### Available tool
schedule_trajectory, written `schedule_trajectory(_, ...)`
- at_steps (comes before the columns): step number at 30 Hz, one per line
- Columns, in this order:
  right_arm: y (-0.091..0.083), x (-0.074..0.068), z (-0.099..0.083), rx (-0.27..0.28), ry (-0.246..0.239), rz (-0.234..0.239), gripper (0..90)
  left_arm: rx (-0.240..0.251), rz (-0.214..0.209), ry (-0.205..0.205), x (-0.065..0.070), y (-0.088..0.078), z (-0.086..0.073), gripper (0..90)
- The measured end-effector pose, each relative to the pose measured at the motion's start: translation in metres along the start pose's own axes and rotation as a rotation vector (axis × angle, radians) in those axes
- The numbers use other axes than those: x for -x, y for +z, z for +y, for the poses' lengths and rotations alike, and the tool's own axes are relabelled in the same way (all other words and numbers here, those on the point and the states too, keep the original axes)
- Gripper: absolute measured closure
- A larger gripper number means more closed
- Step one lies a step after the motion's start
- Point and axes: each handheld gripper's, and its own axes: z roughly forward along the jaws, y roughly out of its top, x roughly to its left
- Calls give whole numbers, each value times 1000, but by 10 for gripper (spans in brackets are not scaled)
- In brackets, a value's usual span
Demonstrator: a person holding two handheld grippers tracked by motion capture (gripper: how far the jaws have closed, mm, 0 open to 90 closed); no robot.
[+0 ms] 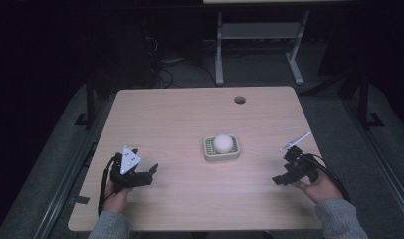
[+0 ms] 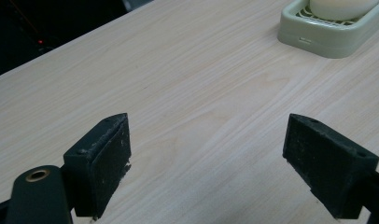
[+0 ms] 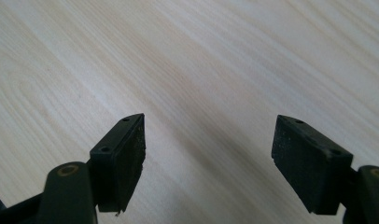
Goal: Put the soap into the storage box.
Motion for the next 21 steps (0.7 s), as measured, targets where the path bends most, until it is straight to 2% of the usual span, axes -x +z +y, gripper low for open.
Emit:
schedule_trajectory(11, 2, 0, -26, 34, 37, 5, 253, -1, -2, -8, 0, 1, -1, 149)
schedule_trajectory(21, 1, -3, -38, 56, 59, 9, 253, -5, -7, -11, 0, 3, -1, 149)
